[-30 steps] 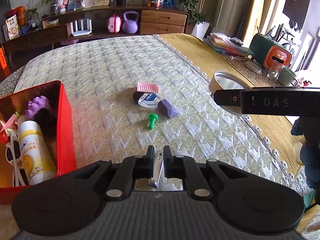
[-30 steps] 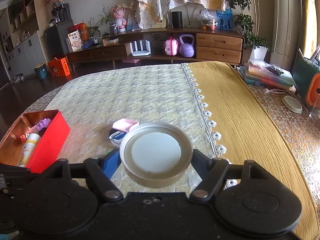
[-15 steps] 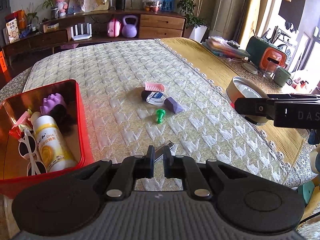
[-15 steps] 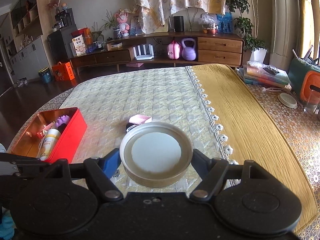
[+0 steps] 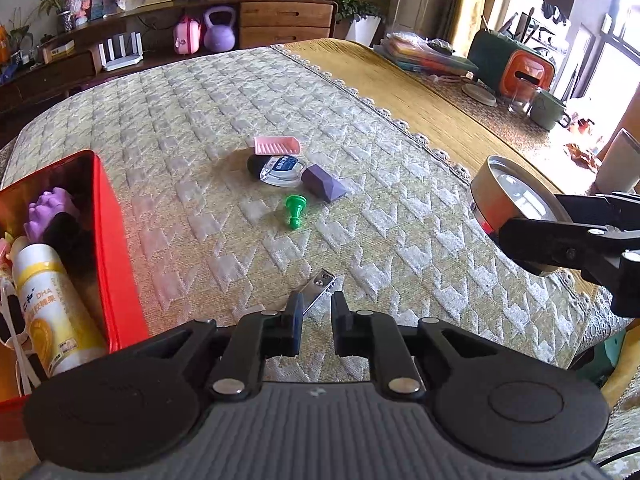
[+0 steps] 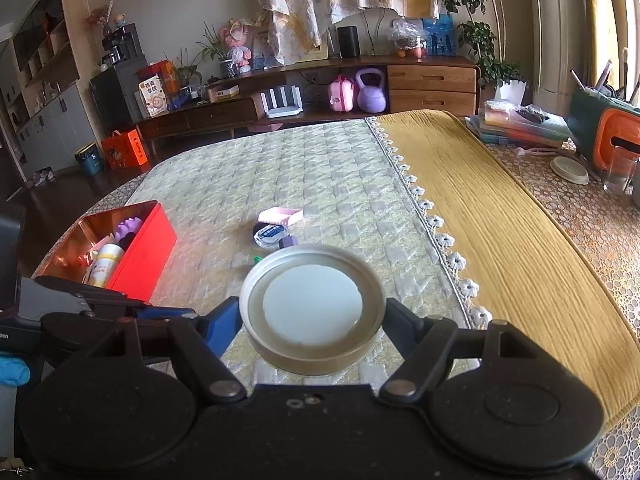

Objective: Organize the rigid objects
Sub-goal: 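Carry the nail clipper and round tin over the red tin box with both tools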

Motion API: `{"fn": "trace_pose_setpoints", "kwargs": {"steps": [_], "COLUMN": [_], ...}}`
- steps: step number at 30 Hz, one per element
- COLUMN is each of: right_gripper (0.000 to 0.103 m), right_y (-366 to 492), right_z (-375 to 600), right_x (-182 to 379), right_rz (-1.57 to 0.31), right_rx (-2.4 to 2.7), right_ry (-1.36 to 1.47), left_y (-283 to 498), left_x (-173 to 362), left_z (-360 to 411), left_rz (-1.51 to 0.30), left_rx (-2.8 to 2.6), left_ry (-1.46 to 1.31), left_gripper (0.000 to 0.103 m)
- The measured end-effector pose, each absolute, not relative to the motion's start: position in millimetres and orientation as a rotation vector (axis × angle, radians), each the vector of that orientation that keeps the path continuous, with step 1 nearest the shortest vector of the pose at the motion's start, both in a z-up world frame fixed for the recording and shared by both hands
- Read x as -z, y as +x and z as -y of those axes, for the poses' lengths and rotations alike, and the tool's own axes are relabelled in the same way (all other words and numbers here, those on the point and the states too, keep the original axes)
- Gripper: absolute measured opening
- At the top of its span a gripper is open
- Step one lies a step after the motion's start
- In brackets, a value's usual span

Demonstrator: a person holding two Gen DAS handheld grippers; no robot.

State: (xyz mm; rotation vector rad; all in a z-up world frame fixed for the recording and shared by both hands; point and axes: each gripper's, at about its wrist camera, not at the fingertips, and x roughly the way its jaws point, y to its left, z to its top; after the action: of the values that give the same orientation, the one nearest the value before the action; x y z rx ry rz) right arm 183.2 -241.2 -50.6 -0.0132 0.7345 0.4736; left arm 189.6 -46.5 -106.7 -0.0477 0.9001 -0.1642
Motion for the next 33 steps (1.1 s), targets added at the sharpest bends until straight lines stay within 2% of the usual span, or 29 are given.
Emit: {"fn": "trace_pose_setpoints", "kwargs": {"steps": [15,17,21,30,32,33], "right_gripper": [0.076,0.076,0.076,0.076,0.076,0.076], "right_y": [187,187,188,189,189,190], "right_z": [247,247,249,248,248,248], "right_x": [70,72,74,77,78,78], "right_rz": [-0.775,-0.777,-0.782,-0.795,-0.797,-0.798], "right_rx": [-0.492,-0.492,-0.488,-0.483,-0.481,-0.48], "right_ry": [0.03,0.029,0.032,0.038,0.039,0.04], "left_y": [216,219,220,221,222,221], "left_x": [117,117,118,126,127,127], "left_z": [52,51,48,56,56,56], "left_rz": [-0.921,-0.923,-0.911,-0.918,-0.921,-0.915], "left_rx": [0.278,0.288,0.299,0.312,0.3,0.296], "left_ry": [0.041,0.038,0.032,0.102,0.104,0.113], "left_gripper": [0.016,0.024,0.067,0.068,0.065,0.058]}}
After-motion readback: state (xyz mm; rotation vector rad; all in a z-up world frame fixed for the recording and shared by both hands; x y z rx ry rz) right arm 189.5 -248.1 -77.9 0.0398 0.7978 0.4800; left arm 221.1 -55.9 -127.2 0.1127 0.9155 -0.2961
